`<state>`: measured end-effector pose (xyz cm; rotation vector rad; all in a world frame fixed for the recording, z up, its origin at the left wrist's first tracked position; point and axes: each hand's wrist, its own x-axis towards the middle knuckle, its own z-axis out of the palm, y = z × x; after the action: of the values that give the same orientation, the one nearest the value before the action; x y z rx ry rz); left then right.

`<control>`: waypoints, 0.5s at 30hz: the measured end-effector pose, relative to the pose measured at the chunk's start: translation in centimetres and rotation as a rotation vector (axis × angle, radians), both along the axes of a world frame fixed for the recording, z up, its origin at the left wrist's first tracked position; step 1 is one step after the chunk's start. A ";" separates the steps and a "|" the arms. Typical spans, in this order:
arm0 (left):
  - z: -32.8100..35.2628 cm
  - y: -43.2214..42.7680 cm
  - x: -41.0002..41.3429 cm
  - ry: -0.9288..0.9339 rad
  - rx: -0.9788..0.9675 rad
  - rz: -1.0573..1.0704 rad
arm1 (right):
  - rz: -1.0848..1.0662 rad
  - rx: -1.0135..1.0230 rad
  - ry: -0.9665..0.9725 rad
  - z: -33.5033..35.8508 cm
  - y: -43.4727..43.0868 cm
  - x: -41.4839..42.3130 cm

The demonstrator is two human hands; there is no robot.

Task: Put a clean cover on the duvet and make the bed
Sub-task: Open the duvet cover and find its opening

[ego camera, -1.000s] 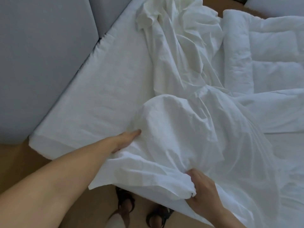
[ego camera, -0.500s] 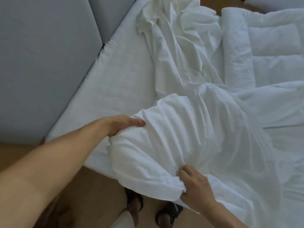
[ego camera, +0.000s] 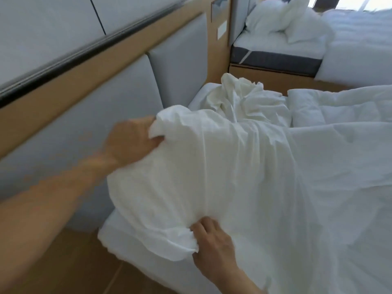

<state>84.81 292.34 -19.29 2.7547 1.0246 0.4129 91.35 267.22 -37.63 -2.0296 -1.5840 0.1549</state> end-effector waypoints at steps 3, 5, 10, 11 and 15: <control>-10.7 -0.5 -3.0 0.406 -0.058 -0.028 | 0.032 -0.525 0.001 -4.9 0.0 -1.4; -16.1 -1.3 -4.5 0.455 -0.092 -0.084 | 0.174 -0.798 0.052 -6.4 -0.3 -1.7; -24.8 -3.5 -7.5 0.487 -0.085 -0.263 | 0.251 -0.701 0.172 -5.2 1.8 1.3; -24.8 -3.4 -7.7 0.470 -0.135 -0.227 | 0.190 -0.555 0.131 -4.4 3.4 2.5; -24.5 -1.5 -7.2 0.482 -0.268 -0.097 | 0.118 -0.396 -0.093 -2.3 10.7 7.9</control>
<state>77.64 290.83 -43.78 2.6918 0.9447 -0.3967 99.25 277.90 -39.88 -2.2625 -1.8485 0.4573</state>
